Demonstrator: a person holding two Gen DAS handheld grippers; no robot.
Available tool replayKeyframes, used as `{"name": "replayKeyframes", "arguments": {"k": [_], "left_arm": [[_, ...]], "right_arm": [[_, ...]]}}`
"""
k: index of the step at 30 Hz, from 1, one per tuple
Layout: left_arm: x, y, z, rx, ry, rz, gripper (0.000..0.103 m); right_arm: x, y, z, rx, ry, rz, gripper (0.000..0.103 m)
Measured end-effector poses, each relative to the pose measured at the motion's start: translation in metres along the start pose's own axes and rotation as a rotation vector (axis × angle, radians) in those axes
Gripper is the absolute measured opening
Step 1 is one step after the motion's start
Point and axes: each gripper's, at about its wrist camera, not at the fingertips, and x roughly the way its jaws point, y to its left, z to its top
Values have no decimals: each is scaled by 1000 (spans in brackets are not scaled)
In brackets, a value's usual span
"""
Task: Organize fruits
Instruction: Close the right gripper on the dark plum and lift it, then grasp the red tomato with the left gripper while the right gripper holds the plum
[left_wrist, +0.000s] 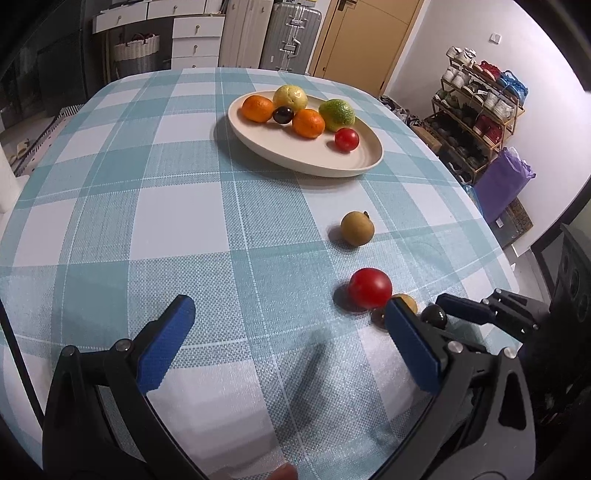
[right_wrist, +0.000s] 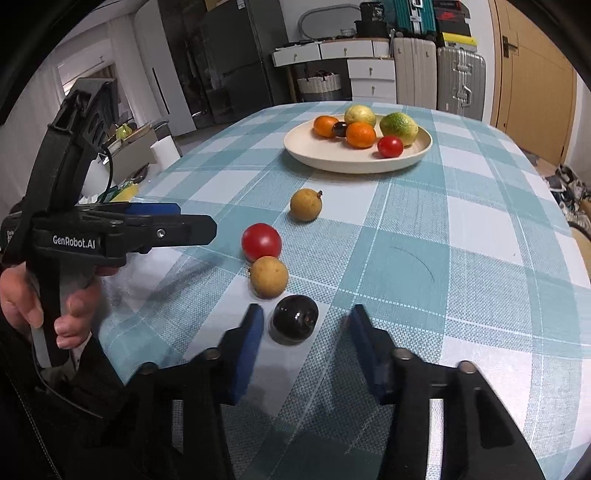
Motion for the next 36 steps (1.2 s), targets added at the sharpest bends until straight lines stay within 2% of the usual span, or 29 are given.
{"name": "replayKeyframes", "arguments": {"k": [2, 4, 11, 16, 21, 25, 28, 30, 33, 36], "left_arm": [[1, 0, 0, 1, 3, -6, 102], [1, -1, 0, 0, 6, -7, 102], [2, -4, 1, -4, 2, -56, 102], [7, -15, 6, 18, 8, -57, 102], [18, -23, 10, 13, 41, -91, 101], [20, -29, 16, -6, 43, -99, 98], [21, -33, 21, 0, 55, -109, 86], [24, -34, 24, -13, 75, -127, 82], [31, -35, 27, -30, 120, -167, 62], [38, -36, 27, -48, 155, -152, 59]], "right_arm": [[2, 4, -1, -24, 2, -2, 31], [3, 7, -1, -38, -1, 2, 26], [0, 0, 0, 6, -13, 15, 26], [-4, -2, 1, 22, -35, 25, 26], [-6, -7, 1, 37, -45, 37, 26], [-11, -9, 1, 26, -72, 21, 26], [-14, -12, 1, 26, -85, 19, 26], [-13, -15, 1, 33, -86, 20, 26], [-13, -18, 1, 46, -92, 28, 26], [-13, -17, 1, 44, -93, 37, 26]]}}
